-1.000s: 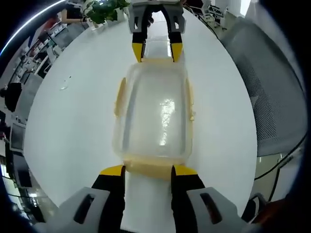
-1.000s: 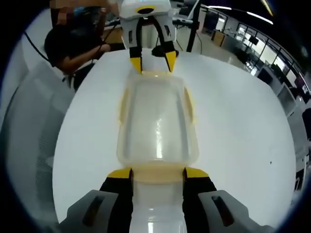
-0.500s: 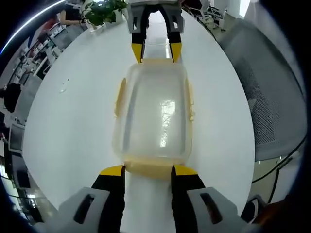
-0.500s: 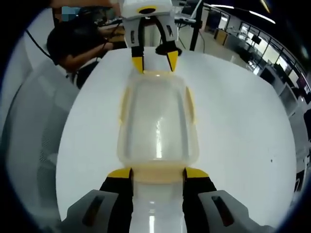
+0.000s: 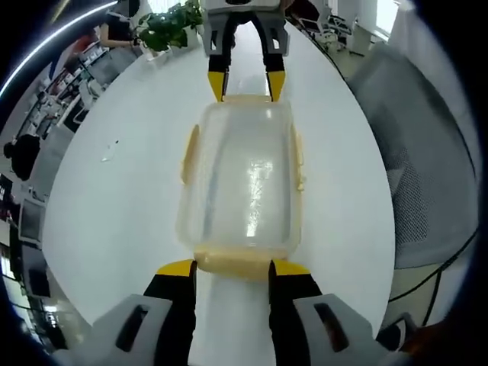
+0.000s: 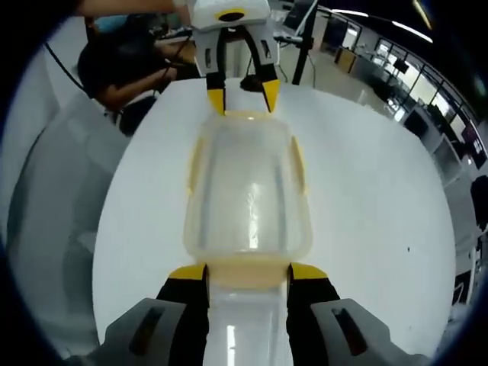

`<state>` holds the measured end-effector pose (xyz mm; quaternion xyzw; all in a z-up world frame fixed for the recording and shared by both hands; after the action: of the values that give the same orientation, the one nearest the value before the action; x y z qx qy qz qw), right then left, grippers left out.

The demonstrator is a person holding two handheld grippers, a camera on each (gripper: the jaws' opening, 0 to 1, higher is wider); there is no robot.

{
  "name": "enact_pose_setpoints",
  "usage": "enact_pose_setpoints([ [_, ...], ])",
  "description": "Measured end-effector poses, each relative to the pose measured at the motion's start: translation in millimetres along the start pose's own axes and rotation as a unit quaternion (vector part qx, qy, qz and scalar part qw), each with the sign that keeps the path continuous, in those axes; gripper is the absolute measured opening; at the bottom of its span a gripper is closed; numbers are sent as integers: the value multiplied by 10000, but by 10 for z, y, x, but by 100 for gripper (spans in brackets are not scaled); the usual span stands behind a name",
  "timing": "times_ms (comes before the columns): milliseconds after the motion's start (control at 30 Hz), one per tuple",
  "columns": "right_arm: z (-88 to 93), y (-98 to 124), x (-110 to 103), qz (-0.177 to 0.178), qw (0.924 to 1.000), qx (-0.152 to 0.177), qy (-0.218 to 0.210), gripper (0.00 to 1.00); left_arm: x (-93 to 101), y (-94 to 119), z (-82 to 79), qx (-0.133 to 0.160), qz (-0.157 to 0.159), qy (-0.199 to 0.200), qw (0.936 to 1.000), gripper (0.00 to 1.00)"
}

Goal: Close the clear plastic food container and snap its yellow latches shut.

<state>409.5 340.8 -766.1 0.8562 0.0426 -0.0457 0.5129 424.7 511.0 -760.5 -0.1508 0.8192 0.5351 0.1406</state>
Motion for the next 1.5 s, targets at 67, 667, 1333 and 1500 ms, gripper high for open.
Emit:
enact_pose_setpoints([
  [67,19,38,-5,4,10000,13,-20,38,-11,9,-48,-5,-22,-21,10000,36],
  [667,328,310,-196,-81,9999,6,-136,38,98,0,-464,132,124,1,9998,36],
  [1333,753,562,-323,-64,9995,-34,-315,37,187,-146,-947,227,239,-90,9994,36],
  [1500,889,648,-344,-69,9993,-34,-367,37,213,-211,-1090,278,272,-69,9992,36],
])
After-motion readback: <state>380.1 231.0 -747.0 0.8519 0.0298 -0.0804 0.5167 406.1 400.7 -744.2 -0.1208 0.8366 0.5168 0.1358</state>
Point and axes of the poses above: the point that each gripper's makers call its tool centre point, and the gripper's own axes: y roughly backward along the fingers, x roughly to its right, z roughly out of its underside, the point moved 1 cm from there along y, roughly backward along the fingers, and after that the axes turned 13 degrees about -z, right-handed, at the moved point
